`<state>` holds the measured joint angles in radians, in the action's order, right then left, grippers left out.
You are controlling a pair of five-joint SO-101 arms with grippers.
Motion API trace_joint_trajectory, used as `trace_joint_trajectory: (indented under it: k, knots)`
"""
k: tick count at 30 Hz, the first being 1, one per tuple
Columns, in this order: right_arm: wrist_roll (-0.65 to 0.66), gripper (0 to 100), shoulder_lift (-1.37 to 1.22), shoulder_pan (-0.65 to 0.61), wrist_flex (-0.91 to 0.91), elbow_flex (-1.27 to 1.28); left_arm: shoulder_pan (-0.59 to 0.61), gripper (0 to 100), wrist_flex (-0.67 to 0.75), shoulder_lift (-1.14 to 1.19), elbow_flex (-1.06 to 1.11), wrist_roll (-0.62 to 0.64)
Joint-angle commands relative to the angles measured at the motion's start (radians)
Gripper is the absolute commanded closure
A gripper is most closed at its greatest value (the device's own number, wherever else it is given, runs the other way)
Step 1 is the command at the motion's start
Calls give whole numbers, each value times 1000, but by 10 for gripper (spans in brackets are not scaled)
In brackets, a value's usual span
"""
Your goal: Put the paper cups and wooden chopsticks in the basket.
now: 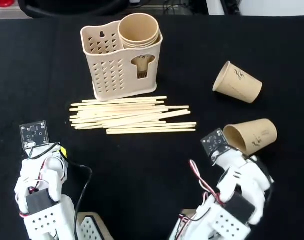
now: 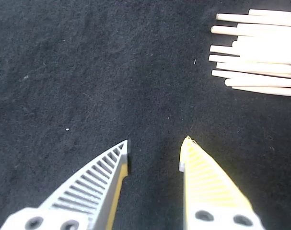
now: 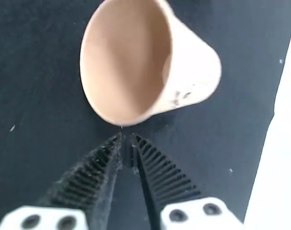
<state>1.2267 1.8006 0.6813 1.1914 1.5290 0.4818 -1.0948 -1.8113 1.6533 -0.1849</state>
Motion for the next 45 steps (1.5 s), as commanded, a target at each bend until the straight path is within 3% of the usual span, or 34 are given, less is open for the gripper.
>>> trace_joint_trajectory:
  k: [1, 5, 8, 11, 18, 40, 45]
  knots:
    - [-12, 815, 81, 12, 184, -223, -13, 815, -3, -3, -8, -6]
    - [-77, 763, 71, -129, 207, -228, -13, 815, -3, -3, -8, -6]
    - [-203, 768, 76, -219, 127, -117, -13, 815, -3, -3, -8, -6]
    - [-279, 765, 73, -216, -32, -41, -13, 815, -3, -3, -8, -6]
    - [-284, 765, 65, -109, -390, 156, -13, 815, -5, -3, -8, -6]
    - [-255, 770, 13, -114, -420, 156, -12, 815, -9, -3, -8, -6]
    - [-195, 826, -101, -117, -459, 163, -5, 815, -11, -3, -7, -6]
